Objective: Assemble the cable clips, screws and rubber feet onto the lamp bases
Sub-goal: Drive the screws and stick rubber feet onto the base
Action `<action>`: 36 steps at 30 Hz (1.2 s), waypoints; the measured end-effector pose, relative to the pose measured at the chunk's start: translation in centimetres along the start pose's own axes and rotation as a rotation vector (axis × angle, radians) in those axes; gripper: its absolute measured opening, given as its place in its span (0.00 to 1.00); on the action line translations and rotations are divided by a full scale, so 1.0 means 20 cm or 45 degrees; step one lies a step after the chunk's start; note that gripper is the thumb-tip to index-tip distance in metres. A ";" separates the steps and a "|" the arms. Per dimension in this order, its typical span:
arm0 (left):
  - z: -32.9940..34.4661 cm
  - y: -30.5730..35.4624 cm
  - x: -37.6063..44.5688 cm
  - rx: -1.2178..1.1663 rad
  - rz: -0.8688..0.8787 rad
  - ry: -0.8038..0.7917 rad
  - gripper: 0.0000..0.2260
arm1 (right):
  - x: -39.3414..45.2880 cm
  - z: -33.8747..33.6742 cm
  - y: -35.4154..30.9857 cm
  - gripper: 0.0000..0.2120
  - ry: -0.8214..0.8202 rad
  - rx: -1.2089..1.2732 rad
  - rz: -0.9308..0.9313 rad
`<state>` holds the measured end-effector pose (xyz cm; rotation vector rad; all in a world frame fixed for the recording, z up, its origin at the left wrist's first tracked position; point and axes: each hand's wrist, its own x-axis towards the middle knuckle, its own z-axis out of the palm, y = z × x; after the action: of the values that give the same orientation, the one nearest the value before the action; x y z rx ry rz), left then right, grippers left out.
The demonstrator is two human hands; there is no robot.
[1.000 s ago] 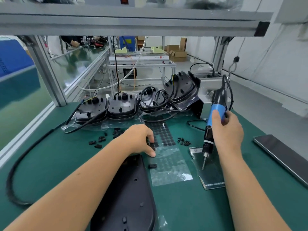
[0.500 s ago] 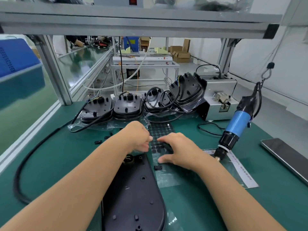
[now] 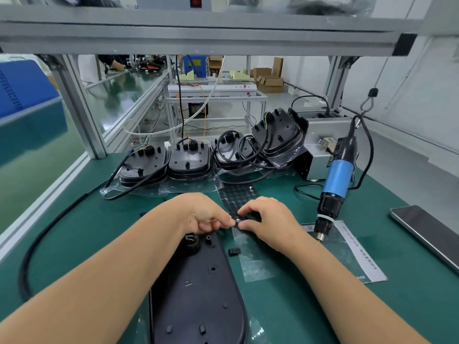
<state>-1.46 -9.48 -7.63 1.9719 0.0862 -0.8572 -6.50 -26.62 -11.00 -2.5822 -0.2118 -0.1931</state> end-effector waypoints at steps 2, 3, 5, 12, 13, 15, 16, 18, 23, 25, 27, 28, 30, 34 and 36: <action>0.00 -0.01 0.01 0.007 0.039 0.035 0.08 | -0.01 -0.01 0.00 0.12 0.016 0.035 0.011; 0.00 -0.02 0.01 -0.001 0.056 0.045 0.10 | -0.01 -0.01 0.00 0.11 0.023 0.051 0.010; 0.00 -0.03 0.02 -0.070 0.089 0.059 0.13 | -0.01 0.00 -0.01 0.09 0.062 0.099 0.005; 0.01 -0.03 0.00 -0.253 0.241 0.149 0.08 | -0.02 -0.03 -0.04 0.07 0.107 0.259 0.029; 0.01 -0.03 -0.01 -0.214 0.298 0.184 0.08 | -0.03 -0.03 -0.03 0.07 0.117 0.279 0.034; 0.02 -0.02 -0.03 -0.127 0.425 0.250 0.10 | -0.03 -0.04 -0.03 0.06 0.144 0.324 0.054; 0.02 -0.02 -0.04 -0.091 0.472 0.260 0.12 | -0.03 -0.05 -0.03 0.06 0.154 0.341 0.065; 0.03 -0.01 -0.06 -0.014 0.537 0.241 0.15 | -0.04 -0.05 -0.03 0.08 0.167 0.354 0.075; 0.05 0.00 -0.07 0.133 0.602 0.272 0.05 | -0.05 -0.06 -0.03 0.05 0.185 0.350 0.063; 0.06 0.01 -0.08 0.167 0.618 0.277 0.02 | -0.05 -0.06 -0.03 0.04 0.189 0.329 0.060; 0.06 0.00 -0.08 0.180 0.622 0.274 0.02 | -0.05 -0.07 -0.03 0.04 0.198 0.286 0.053; 0.06 0.00 -0.08 0.184 0.624 0.274 0.03 | -0.05 -0.06 -0.04 0.04 0.207 0.267 0.046; 0.06 0.00 -0.08 0.197 0.631 0.282 0.03 | -0.06 -0.06 -0.04 0.04 0.243 0.253 0.026; 0.06 0.00 -0.08 0.196 0.636 0.293 0.04 | -0.06 -0.06 -0.06 0.04 0.348 0.259 0.014; 0.07 0.01 -0.09 0.204 0.627 0.297 0.04 | -0.07 -0.05 -0.07 0.05 0.382 0.250 0.024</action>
<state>-3.43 -10.12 -6.91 2.1057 -0.3305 -0.3210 -8.13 -26.17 -9.67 -2.3239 -0.0908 -0.5215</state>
